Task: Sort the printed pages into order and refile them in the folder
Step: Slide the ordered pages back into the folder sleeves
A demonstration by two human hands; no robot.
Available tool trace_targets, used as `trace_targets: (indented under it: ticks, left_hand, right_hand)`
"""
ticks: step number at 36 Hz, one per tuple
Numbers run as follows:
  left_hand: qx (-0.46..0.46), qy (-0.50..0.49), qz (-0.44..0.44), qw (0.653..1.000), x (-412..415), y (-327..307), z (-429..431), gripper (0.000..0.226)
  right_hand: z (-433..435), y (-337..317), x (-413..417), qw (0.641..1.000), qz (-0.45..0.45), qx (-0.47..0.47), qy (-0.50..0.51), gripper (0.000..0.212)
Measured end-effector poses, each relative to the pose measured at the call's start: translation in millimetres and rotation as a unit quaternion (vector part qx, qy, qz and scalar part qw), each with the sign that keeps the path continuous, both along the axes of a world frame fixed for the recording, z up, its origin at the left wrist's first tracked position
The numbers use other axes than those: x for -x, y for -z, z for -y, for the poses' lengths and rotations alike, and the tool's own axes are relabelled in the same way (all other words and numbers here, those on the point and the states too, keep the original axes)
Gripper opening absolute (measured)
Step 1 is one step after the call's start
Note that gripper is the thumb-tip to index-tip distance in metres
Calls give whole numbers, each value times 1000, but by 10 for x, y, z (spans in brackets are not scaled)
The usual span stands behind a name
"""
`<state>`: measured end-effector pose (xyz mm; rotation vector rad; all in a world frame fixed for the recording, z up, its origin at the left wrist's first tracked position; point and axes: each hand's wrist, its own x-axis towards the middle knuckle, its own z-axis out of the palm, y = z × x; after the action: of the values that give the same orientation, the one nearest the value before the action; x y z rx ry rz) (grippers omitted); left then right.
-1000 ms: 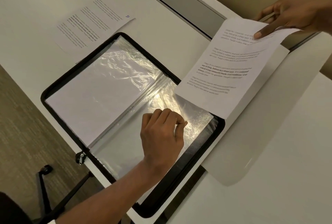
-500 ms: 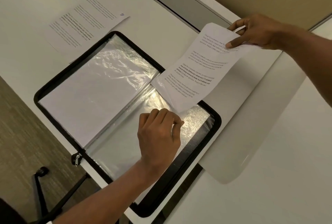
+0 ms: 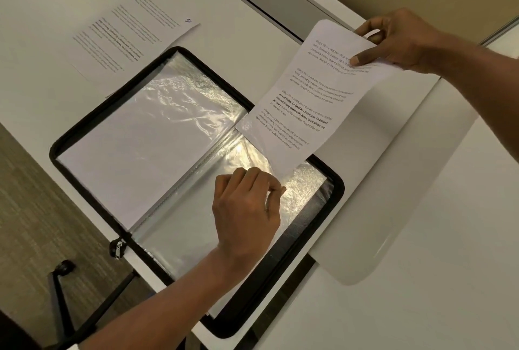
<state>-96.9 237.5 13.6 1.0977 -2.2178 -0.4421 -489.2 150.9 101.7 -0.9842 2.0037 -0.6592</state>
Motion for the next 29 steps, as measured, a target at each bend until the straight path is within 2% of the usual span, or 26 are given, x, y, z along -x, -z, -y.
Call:
trace_targets:
  ticks: [4, 8, 11, 16, 19, 23, 27, 29]
  left_hand:
    - [-10, 5, -1, 1000, 32, -9, -5, 19]
    - [-54, 25, -19, 998, 79, -26, -27, 38]
    - [-102, 62, -16, 993, 72, 10, -35, 54]
    - [-167, 169, 99, 966, 42, 181, -78, 92]
    - [-135, 230, 190, 945, 49, 293, -114, 111]
    - [-88, 272, 266, 921, 72, 377, -151, 111]
    - [-78, 277, 281, 916, 101, 421, -180, 107]
    - [-79, 277, 276, 917, 104, 416, -184, 105]
  right_hand:
    - [-14, -1, 1, 1000, 0, -4, -4, 49]
    - [-12, -1, 33, 1000, 16, -8, 8, 50]
    - [-13, 11, 42, 998, 10, -56, 8, 47]
    - [49, 115, 91, 993, -6, -114, 11, 39]
    - [102, 193, 99, 990, -7, -138, 9, 38]
    - [164, 287, 60, 984, -16, -179, -12, 38]
    - [219, 375, 7, 979, -28, -200, -32, 30]
    - [248, 425, 1, 977, -29, -206, -39, 34]
